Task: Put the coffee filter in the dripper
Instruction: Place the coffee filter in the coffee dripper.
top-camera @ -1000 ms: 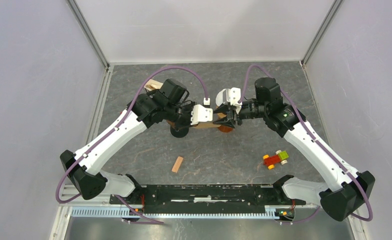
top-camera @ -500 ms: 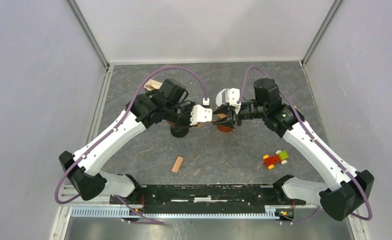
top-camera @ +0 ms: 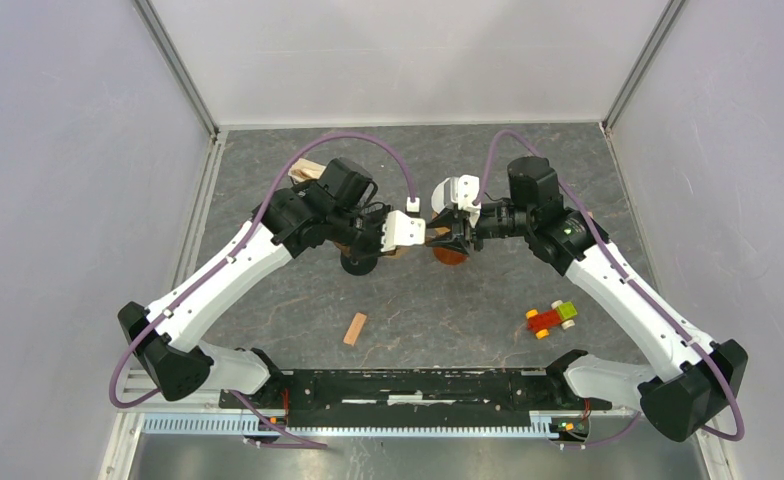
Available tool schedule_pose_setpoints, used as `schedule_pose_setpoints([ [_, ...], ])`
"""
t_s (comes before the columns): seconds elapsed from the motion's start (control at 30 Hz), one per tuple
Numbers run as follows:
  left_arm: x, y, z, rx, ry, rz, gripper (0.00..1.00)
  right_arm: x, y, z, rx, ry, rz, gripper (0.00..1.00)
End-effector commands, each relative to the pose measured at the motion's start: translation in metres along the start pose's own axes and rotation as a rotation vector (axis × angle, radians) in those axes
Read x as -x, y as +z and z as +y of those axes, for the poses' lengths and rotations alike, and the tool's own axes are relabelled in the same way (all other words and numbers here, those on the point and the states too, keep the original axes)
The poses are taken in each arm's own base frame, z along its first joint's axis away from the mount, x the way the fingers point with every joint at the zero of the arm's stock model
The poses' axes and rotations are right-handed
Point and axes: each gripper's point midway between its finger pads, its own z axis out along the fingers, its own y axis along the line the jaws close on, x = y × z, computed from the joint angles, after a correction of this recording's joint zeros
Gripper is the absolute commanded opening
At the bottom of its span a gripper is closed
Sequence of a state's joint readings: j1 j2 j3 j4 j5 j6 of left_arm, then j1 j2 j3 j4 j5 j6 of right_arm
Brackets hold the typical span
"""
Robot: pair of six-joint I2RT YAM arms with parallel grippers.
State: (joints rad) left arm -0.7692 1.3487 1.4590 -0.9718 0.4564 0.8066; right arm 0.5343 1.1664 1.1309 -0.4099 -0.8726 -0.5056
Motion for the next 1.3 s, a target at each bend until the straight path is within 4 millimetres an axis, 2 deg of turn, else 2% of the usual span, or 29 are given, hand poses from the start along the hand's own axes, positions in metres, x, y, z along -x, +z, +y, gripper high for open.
schedule_pose_setpoints([
  [0.0, 0.013, -0.004, -0.006, -0.017, 0.067, -0.051, 0.02, 0.003, 0.002, -0.009, -0.03, 0.007, -0.009, 0.41],
  [0.6, 0.001, 0.001, -0.007, -0.019, 0.103, 0.006, 0.02, 0.008, -0.001, -0.012, -0.045, -0.008, -0.007, 0.38],
  [1.27, 0.022, -0.004, -0.005, -0.026, 0.097, -0.059, 0.02, -0.008, 0.005, 0.0, -0.006, 0.019, -0.016, 0.43],
])
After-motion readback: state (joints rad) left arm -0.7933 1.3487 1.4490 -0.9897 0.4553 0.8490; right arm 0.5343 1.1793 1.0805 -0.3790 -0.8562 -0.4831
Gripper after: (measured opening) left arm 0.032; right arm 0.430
